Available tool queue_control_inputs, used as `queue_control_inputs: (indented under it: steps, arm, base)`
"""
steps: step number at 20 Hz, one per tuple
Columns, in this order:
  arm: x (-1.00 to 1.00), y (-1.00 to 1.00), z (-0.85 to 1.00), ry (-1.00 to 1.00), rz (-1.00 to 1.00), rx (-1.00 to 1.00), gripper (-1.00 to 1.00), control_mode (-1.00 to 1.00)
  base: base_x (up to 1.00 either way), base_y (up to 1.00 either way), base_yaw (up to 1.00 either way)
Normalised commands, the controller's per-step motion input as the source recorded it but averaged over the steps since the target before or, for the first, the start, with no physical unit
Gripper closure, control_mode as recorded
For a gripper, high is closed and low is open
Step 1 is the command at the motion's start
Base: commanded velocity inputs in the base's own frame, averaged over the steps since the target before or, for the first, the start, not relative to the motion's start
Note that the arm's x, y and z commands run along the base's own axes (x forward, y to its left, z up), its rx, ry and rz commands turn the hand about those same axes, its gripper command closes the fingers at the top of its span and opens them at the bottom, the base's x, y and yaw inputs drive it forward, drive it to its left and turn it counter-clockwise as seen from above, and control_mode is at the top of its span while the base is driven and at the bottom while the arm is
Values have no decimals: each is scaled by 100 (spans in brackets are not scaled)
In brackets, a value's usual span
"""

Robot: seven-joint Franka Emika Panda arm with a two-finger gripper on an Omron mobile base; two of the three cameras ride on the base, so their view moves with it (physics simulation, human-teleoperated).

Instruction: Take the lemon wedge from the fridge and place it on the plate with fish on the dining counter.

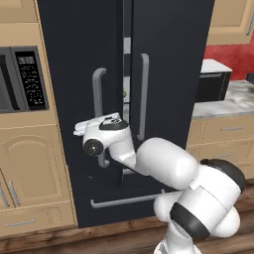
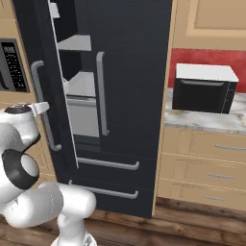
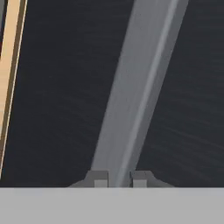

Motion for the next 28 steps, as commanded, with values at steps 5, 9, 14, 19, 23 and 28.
queue_control_inputs:
  steps: [5,9,14,19,23,28]
  arm:
    - [-100,93,98,-14,-7,-12,-100,-100]
    - [-100,48,98,-2,-10,-3,-100,-100]
    - [-100,1,40,12,-16,6,-100,-100]
    - [-91,-92,-13,28,-3,31,-100,-100]
    - [-45,-100,0,17,0,50,-100,-100]
    - [-25,-100,0,4,4,50,-100,-100]
  base:
    - [0,0,0]
    - [0,0,0]
    - [0,0,0]
    - [0,0,0]
    - [0,0,0]
    - [0,0,0]
